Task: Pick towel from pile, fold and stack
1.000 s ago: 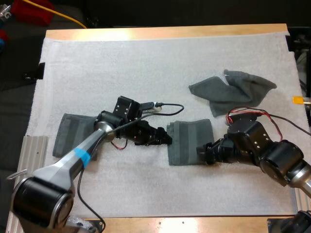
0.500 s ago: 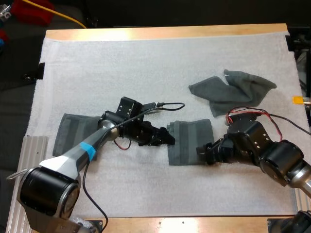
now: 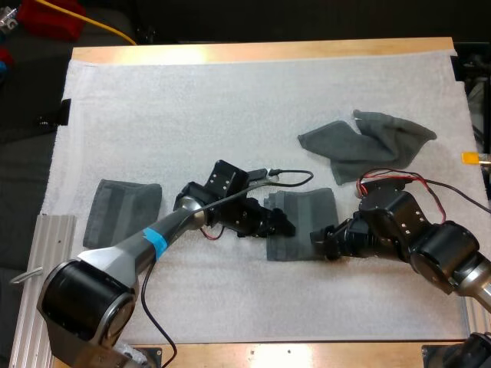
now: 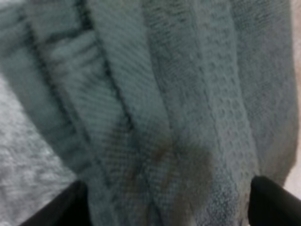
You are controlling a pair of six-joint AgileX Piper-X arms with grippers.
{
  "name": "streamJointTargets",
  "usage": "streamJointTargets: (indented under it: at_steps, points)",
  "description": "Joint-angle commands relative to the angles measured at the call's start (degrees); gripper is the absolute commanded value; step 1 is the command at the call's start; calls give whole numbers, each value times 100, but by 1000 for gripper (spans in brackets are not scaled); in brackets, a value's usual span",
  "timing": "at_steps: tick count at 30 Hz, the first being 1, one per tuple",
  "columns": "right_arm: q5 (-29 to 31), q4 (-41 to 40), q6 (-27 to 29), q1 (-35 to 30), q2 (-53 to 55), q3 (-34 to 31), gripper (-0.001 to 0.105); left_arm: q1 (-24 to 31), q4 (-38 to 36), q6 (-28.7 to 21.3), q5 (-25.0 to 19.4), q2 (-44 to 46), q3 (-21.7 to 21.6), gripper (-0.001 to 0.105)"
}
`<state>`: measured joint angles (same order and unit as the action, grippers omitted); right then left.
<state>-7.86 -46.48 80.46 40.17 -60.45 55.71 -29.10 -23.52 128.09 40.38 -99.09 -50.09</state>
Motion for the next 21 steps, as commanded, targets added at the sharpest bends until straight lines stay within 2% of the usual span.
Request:
streamJointTargets:
  at_steps: [1, 8, 10, 12, 13, 14, 16, 18, 19, 21]
  points:
    - [8, -53, 70, 9, 57, 32, 71, -109, 116, 118, 46, -41, -16, 68]
    - [8, -53, 70, 9, 57, 32, 71, -420, 476, 246, 194, -67, -16, 67]
    - [8, -53, 70, 9, 57, 32, 71, -456, 501, 258, 180, -67, -16, 62]
    - [8, -53, 70, 9, 57, 32, 71, -454, 487, 258, 180, -67, -16, 52]
    - [8, -53, 70, 9, 57, 32, 71, -424, 452, 258, 165, -67, -16, 43]
    - [8, -53, 70, 9, 57, 32, 71, -420, 439, 258, 163, -67, -16, 39]
    - [8, -53, 70, 9, 57, 32, 71, -354, 405, 258, 153, -67, -16, 19]
    - [8, -53, 70, 9, 57, 32, 71, -302, 405, 247, 153, -36, -16, 6]
    - [8, -53, 70, 9, 57, 32, 71, -281, 394, 217, 153, 10, -16, 0]
    - [-3, -53, 70, 9, 57, 32, 71, -198, 356, 118, 192, 134, -16, 0]
